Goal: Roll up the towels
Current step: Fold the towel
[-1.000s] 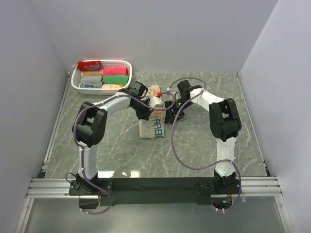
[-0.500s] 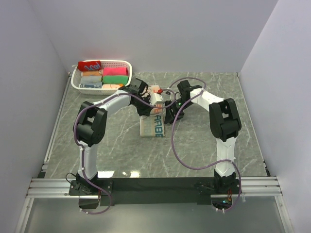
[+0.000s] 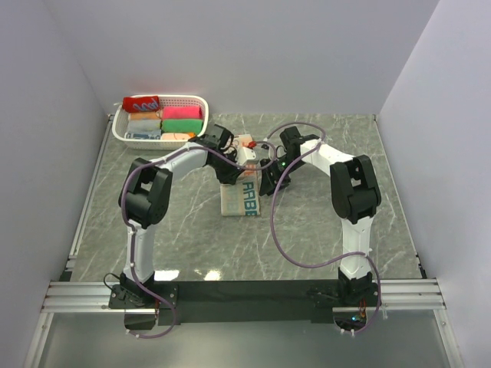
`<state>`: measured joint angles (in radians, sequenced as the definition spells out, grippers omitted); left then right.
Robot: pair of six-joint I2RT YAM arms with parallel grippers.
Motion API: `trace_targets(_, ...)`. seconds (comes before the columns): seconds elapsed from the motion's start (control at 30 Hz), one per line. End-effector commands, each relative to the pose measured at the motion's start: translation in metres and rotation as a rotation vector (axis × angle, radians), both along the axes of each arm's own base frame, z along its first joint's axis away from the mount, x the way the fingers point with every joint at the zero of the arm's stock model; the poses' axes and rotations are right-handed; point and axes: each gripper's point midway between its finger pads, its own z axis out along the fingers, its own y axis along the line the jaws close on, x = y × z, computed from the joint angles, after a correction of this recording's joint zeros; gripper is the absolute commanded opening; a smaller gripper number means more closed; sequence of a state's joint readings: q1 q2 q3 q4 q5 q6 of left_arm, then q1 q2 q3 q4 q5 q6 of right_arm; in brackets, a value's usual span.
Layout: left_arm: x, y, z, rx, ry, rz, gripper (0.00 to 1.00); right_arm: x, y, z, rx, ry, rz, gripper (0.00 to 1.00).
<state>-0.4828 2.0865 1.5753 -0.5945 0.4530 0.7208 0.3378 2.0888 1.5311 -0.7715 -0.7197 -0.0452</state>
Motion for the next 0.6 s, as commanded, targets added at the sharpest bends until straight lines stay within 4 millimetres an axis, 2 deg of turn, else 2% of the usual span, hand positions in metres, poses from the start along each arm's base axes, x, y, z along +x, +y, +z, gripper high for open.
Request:
trace_targets(0.0,0.016,-0.009,0.023,-0.047,-0.064,-0.001,0.30,0.000,0.005,0.013,0.032,-0.023,0.013,0.50)
trace_targets(0.07,0.015,-0.008,0.025,-0.052,-0.062,0.004,0.34,0.002,0.006,0.014,0.034,-0.033,0.014,0.50)
trace_targets(0.17,0.015,-0.007,0.043,-0.100,-0.058,0.033,0.41,0.007,0.007,0.020,0.041,-0.066,0.008,0.49)
trace_targets(0.2,0.011,-0.008,0.057,-0.137,-0.051,0.029,0.45,0.009,0.007,0.024,0.044,-0.082,0.005,0.48)
trace_targets(0.27,0.014,0.003,0.073,-0.188,-0.028,0.076,0.47,0.016,0.010,0.031,0.061,-0.114,0.004,0.45)
trace_targets(0.3,0.014,0.008,0.093,-0.229,-0.037,0.098,0.48,0.018,0.012,0.036,0.073,-0.131,0.004,0.44)
trace_targets(0.33,0.015,0.020,0.102,-0.298,0.010,0.153,0.50,0.022,0.017,0.042,0.103,-0.152,0.006,0.42)
trace_targets(0.37,0.014,0.027,0.110,-0.334,0.027,0.181,0.59,0.023,0.020,0.047,0.126,-0.160,0.005,0.42)
trace_targets(0.4,0.011,0.035,0.131,-0.376,0.009,0.200,0.71,0.024,0.024,0.057,0.160,-0.177,0.011,0.42)
trace_targets(0.47,-0.002,0.049,0.137,-0.432,0.047,0.232,0.75,0.022,0.035,0.069,0.234,-0.168,0.007,0.42)
trace_targets(0.5,-0.010,0.051,0.153,-0.453,0.017,0.227,0.76,0.021,0.040,0.074,0.258,-0.163,0.003,0.43)
trace_targets(0.53,-0.024,0.055,0.141,-0.444,0.044,0.233,0.77,0.017,0.046,0.078,0.281,-0.134,-0.014,0.44)
trace_targets(0.57,-0.031,0.055,0.142,-0.453,0.038,0.219,0.77,0.009,0.056,0.078,0.317,-0.124,0.009,0.46)
